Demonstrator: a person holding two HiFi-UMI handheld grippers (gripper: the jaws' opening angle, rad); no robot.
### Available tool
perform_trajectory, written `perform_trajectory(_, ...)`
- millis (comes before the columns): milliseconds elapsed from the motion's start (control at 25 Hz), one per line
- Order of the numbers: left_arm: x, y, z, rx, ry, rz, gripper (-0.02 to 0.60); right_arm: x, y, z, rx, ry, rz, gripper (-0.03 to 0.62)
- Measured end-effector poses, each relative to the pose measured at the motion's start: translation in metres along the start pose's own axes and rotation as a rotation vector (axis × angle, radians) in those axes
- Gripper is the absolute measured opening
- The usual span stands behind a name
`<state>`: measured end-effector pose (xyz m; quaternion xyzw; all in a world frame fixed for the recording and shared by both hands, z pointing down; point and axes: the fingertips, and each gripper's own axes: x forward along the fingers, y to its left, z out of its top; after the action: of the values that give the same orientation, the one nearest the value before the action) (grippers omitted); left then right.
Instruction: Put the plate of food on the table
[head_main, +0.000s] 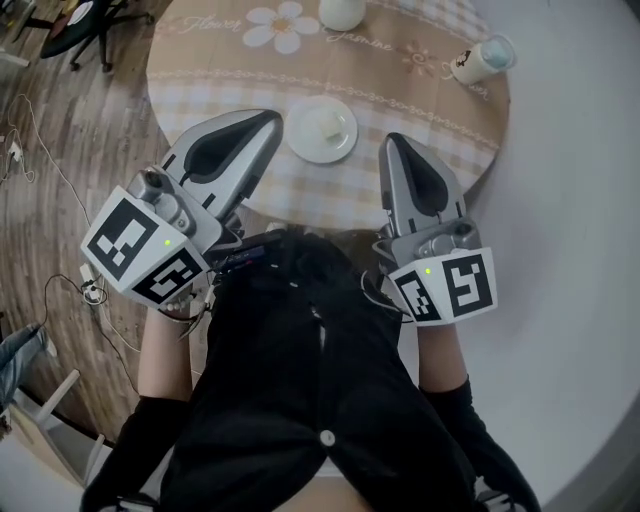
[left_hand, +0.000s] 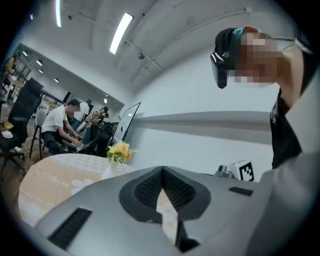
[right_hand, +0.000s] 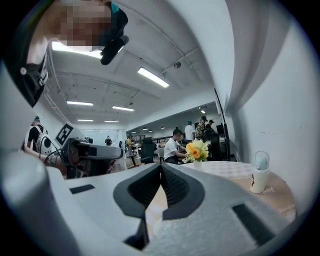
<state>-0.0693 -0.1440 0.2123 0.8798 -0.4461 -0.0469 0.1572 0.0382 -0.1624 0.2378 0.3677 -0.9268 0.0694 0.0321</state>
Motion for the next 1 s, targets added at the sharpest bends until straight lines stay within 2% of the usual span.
perform_trajectory(280,0.005,-0.013,0.008,0.123,0.001,-0.004,0.000,-0.003,0.001,0.022,-0.010,-0.060,-0.013,0.000)
perform_trajectory(1000,0.016,-0.019,0.003,0.150,0.028,-0.035,0.000,0.004,0.005,0.023,-0.046,-0.047,0.003,0.000)
